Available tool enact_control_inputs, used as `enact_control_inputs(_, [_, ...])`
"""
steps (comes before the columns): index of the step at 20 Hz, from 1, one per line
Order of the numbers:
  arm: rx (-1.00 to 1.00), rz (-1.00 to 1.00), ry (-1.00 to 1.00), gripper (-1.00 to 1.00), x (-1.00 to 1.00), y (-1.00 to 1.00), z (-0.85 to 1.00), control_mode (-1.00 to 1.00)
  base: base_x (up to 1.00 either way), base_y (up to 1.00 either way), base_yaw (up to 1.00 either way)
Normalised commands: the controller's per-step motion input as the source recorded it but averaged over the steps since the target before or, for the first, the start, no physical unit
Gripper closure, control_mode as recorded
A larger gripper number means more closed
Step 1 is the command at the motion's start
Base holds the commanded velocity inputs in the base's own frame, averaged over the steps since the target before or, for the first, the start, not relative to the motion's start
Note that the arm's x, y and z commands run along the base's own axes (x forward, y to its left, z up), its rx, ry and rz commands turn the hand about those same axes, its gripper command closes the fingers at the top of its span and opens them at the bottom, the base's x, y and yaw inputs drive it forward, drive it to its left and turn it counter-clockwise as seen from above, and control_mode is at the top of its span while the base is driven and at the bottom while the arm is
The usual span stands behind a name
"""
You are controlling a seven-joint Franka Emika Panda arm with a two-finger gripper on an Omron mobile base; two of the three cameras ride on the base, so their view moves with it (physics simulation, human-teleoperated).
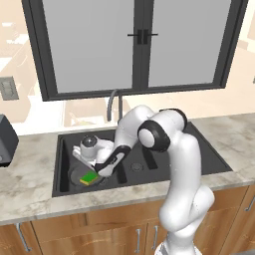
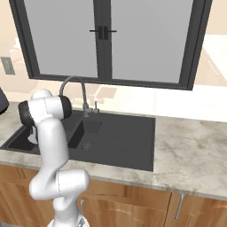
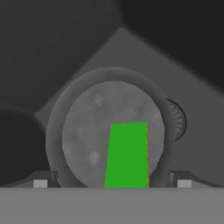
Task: Pick the pan and sponge and place them into the sink. Then turn on the water.
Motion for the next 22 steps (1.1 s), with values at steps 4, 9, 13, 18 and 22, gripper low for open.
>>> enact_control_inputs(4, [-0.03,-0.01,-0.06,-1.0,-0.04,0.13,0.62,-1.0,0.0,0.0,0.0])
enact_control_inputs(9, [-0.06,-0.05,-0.08,-1.0,-0.08,0.13,0.52,-1.0,0.0,0.0,0.0])
enact_control_inputs(13, [-0.04,-0.07,-0.08,-1.0,-0.05,0.11,0.45,-1.0,0.0,0.0,0.0])
enact_control_inputs(18, [-0.07,-0.03,-0.09,-1.0,-0.08,0.04,0.5,-1.0,0.0,0.0,0.0])
enact_control_inputs(22, [-0.04,0.01,0.02,-1.0,-0.05,-0.02,0.28,-1.0,0.0,0.0,0.0])
